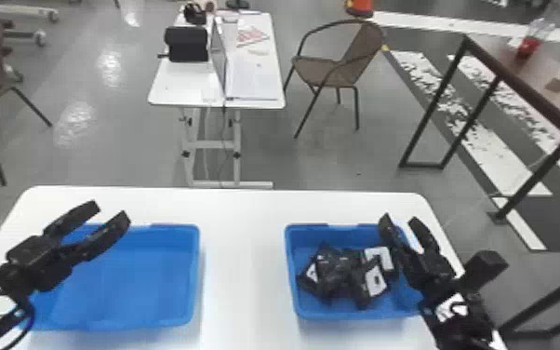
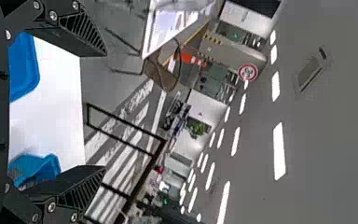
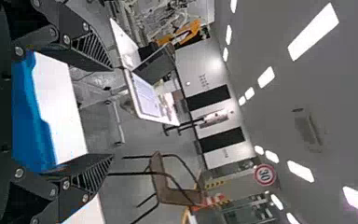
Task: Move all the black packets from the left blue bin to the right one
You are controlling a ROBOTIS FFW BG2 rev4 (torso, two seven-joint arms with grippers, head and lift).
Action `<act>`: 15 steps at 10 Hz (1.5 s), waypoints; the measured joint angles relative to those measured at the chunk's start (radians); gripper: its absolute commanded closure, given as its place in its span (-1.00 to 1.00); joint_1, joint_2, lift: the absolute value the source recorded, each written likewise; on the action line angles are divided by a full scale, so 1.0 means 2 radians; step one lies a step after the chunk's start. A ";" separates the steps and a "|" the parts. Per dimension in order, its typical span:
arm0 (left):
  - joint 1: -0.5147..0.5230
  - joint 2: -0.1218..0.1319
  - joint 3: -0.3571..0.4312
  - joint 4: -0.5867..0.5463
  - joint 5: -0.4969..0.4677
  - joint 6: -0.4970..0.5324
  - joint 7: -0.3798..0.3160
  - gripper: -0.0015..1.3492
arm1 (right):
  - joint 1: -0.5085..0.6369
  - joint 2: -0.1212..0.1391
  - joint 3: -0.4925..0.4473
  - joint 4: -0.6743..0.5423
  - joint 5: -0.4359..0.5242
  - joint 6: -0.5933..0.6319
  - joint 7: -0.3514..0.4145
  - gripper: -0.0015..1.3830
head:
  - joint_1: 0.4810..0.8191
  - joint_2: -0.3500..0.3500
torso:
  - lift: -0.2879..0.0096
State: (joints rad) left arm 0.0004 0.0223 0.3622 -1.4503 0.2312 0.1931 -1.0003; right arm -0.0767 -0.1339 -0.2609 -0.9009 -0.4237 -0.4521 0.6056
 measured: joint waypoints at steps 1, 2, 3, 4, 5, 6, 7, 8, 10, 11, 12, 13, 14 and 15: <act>0.028 -0.008 0.004 -0.048 -0.027 -0.016 0.040 -0.73 | 0.042 0.011 -0.001 -0.062 0.025 -0.024 -0.002 -0.72 | 0.27 -0.32 | 0.94; 0.064 -0.010 0.004 -0.095 -0.052 -0.049 0.081 -0.73 | 0.086 0.026 -0.001 -0.123 0.056 -0.045 -0.005 -0.72 | 0.27 -0.21 | 0.94; 0.101 -0.011 0.003 -0.125 -0.065 -0.092 0.114 -0.73 | 0.130 0.047 -0.003 -0.184 0.086 -0.052 -0.014 -0.72 | 0.27 -0.09 | 0.94; 0.133 -0.011 0.001 -0.134 -0.069 -0.139 0.135 -0.73 | 0.171 0.061 -0.007 -0.234 0.110 -0.060 -0.027 -0.71 | 0.27 -0.06 | 0.94; 0.161 -0.011 -0.001 -0.136 -0.076 -0.176 0.140 -0.73 | 0.207 0.064 -0.013 -0.265 0.119 -0.081 -0.032 -0.69 | 0.27 -0.05 | 0.94; 0.187 -0.011 -0.007 -0.137 -0.082 -0.201 0.144 -0.73 | 0.237 0.065 -0.020 -0.284 0.124 -0.100 -0.038 -0.69 | 0.27 -0.10 | 0.94; 0.211 -0.011 -0.020 -0.142 -0.084 -0.209 0.160 -0.73 | 0.269 0.065 -0.023 -0.304 0.142 -0.107 -0.059 -0.69 | 0.27 -0.16 | 0.94; 0.230 -0.011 -0.035 -0.150 -0.085 -0.212 0.185 -0.73 | 0.303 0.065 -0.021 -0.325 0.160 -0.108 -0.083 -0.69 | 0.27 -0.18 | 0.94; 0.258 -0.011 -0.054 -0.162 -0.080 -0.215 0.214 -0.73 | 0.343 0.065 -0.013 -0.342 0.174 -0.108 -0.095 -0.68 | 0.27 -0.22 | 0.94; 0.269 -0.011 -0.058 -0.167 -0.077 -0.212 0.221 -0.73 | 0.349 0.065 -0.011 -0.344 0.177 -0.106 -0.094 -0.67 | 0.27 -0.22 | 0.94; 0.273 -0.011 -0.060 -0.169 -0.073 -0.209 0.223 -0.73 | 0.351 0.065 -0.010 -0.344 0.177 -0.103 -0.094 -0.66 | 0.27 -0.21 | 0.94; 0.273 -0.011 -0.062 -0.170 -0.071 -0.206 0.223 -0.73 | 0.352 0.065 -0.008 -0.343 0.176 -0.101 -0.094 -0.66 | 0.27 -0.21 | 0.94; 0.273 -0.011 -0.065 -0.170 -0.068 -0.200 0.223 -0.73 | 0.354 0.065 -0.007 -0.344 0.176 -0.099 -0.094 -0.66 | 0.27 -0.22 | 0.94; 0.273 -0.011 -0.069 -0.170 -0.068 -0.195 0.224 -0.73 | 0.356 0.065 -0.006 -0.345 0.176 -0.097 -0.094 -0.66 | 0.27 -0.24 | 0.94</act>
State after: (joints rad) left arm 0.5461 0.0000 0.2246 -1.7901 0.0962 -0.1969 -0.5516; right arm 0.6348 -0.0031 -0.2734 -1.5901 -0.0719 -0.6470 0.4172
